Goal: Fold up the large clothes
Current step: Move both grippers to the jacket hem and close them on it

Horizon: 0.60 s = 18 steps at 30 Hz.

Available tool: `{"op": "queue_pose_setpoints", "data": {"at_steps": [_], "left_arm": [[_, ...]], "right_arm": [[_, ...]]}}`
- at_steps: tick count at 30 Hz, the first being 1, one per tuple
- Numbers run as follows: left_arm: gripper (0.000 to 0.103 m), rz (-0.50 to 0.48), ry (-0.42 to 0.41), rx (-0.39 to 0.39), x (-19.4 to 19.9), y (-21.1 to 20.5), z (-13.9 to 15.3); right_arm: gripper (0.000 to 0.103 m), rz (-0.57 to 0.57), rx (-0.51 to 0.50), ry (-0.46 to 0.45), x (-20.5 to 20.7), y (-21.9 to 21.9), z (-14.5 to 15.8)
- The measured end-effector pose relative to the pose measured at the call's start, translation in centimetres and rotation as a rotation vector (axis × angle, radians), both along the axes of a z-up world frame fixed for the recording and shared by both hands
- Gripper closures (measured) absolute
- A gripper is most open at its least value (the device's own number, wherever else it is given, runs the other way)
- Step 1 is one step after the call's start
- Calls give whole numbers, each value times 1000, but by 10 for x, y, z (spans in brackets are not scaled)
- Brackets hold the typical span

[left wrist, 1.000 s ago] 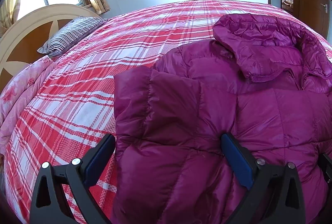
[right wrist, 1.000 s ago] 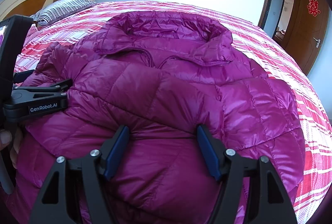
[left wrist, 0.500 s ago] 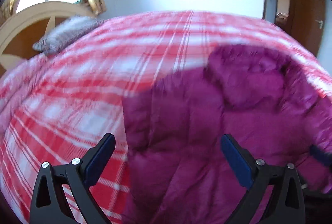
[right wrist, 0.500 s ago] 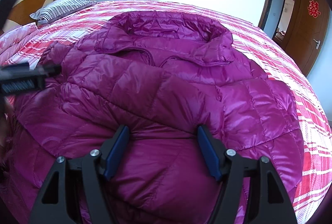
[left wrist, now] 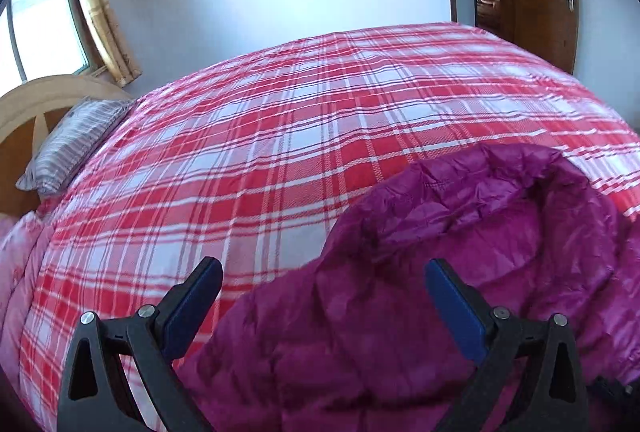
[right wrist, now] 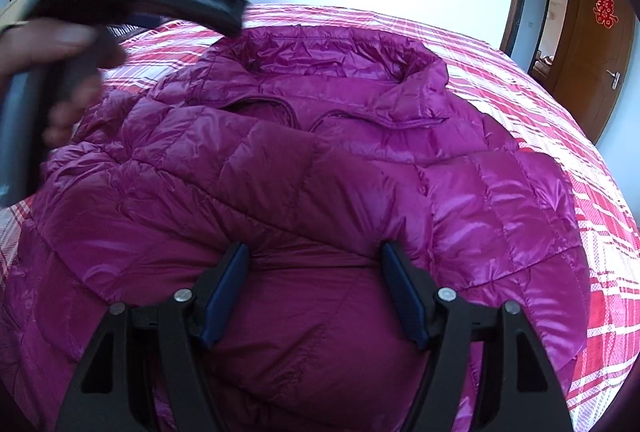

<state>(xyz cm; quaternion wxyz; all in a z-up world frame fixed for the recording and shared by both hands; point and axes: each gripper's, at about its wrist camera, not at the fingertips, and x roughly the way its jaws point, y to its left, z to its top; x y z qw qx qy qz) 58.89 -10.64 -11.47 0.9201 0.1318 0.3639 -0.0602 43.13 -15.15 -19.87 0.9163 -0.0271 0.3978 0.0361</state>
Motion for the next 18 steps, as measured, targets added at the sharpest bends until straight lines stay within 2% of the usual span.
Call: {"op": "queue_pose_setpoints", "data": {"at_steps": [2, 3, 4, 5, 6, 7, 12, 14, 15, 18], "left_arm": [[28, -60, 21, 28, 11, -11, -8], [59, -77, 42, 37, 16, -14, -11], [85, -86, 57, 33, 19, -15, -13], [88, -96, 75, 32, 22, -16, -15], [89, -100, 63, 49, 21, -17, -13], [95, -112, 40, 45, 17, -16, -9], [96, -167, -46, -9, -8, -13, 15], [96, -186, -78, 3, -18, -15, 19], [96, -194, -90, 2, -19, -16, 20], [96, -196, -102, 5, -22, -14, 19]], "right_arm": [[31, 2, 3, 0, 0, 0, 0], [31, 3, 8, -1, 0, -1, 1], [30, 4, 12, -2, -1, -1, 1], [30, 4, 14, -3, -1, -1, 1], [30, 4, 13, -3, -1, -1, 1], [30, 4, 11, -4, -1, -1, 1], [29, 16, 57, -2, -3, -9, 9], [29, -7, 117, -30, -7, -23, 29], [27, -27, 143, -75, -9, -32, 46], [27, -52, 92, -160, 14, -54, 89]]}}
